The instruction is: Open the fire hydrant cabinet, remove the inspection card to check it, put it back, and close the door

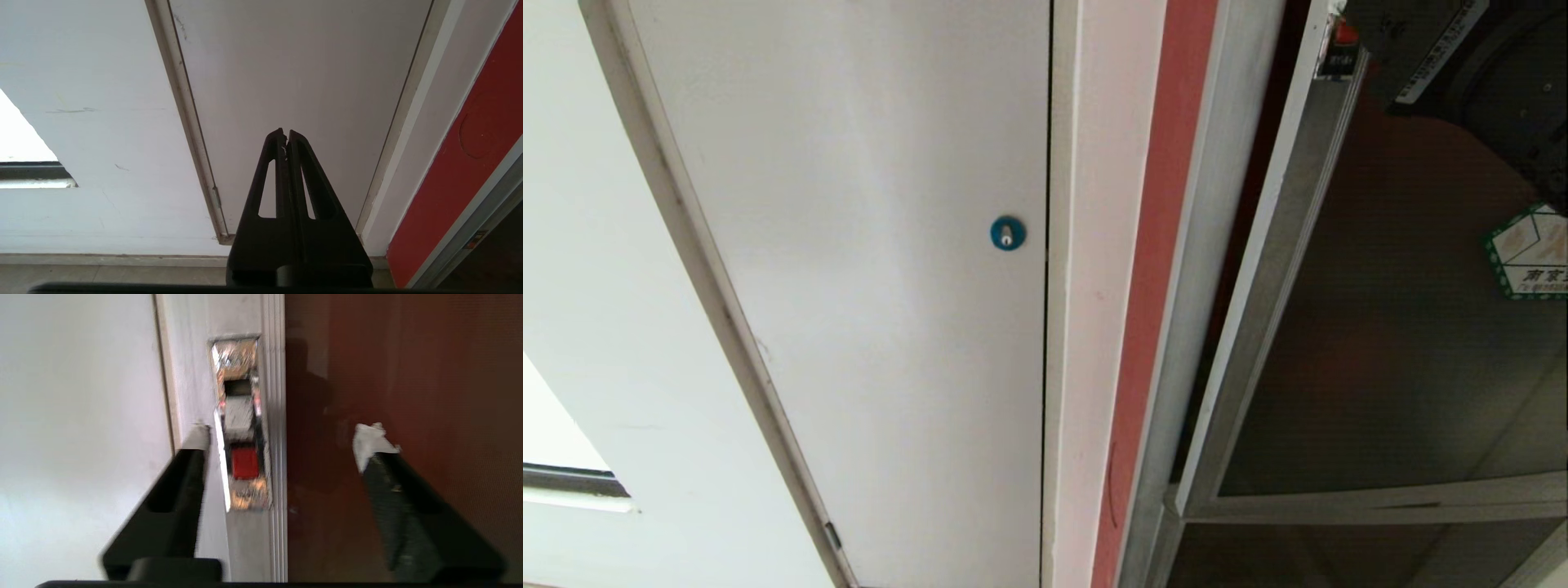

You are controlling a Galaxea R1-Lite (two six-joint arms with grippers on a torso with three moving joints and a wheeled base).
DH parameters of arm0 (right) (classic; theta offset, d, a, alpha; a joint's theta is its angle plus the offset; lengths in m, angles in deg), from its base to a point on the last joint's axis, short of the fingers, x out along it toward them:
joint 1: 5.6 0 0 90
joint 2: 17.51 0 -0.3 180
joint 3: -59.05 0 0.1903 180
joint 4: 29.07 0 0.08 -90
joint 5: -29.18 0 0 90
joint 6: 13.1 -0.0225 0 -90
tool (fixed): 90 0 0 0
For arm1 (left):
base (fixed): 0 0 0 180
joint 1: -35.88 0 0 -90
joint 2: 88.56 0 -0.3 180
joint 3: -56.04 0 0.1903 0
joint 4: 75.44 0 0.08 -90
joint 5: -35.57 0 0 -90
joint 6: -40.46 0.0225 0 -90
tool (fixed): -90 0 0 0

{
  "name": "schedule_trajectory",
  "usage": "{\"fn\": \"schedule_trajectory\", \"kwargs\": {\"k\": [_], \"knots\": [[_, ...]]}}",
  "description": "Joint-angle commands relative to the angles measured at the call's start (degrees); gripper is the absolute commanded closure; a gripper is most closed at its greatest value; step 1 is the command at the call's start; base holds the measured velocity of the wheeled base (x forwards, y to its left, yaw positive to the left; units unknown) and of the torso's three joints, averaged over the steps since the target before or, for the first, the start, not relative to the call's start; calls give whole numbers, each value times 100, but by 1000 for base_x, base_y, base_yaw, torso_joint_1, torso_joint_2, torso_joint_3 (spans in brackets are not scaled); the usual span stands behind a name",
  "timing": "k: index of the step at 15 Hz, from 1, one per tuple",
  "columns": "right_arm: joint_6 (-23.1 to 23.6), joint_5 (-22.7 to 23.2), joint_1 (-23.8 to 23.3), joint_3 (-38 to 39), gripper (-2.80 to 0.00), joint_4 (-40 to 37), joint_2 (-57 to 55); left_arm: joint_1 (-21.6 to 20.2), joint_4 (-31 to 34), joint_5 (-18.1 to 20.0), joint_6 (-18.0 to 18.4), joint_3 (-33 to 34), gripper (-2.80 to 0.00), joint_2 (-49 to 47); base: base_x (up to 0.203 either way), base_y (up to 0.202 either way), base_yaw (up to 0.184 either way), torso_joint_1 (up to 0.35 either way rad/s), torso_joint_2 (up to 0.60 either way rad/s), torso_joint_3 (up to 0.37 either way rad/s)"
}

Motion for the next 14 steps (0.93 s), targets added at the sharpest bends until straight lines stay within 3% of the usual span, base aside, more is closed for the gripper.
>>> {"fn": "schedule_trajectory", "kwargs": {"k": [1, 10, 11, 14], "knots": [[13, 6, 12, 115, -280, 29, 65, 4, 0, 2, 1, 1, 0, 1, 0, 0, 0, 0, 0, 0], [49, 154, 89, 1189, -280, -313, 878, 3, 0, 2, 1, 1, 0, 1, 0, 0, 0, 0, 0, 0], [47, 155, 89, 1339, -10, -314, 1026, -4, 0, 2, 1, 1, 0, 1, 0, 0, 0, 0, 0, 0], [52, 155, 89, 1791, 0, -336, 1456, -5, 0, 2, 1, 1, 0, 1, 0, 0, 0, 0, 0, 0]]}}
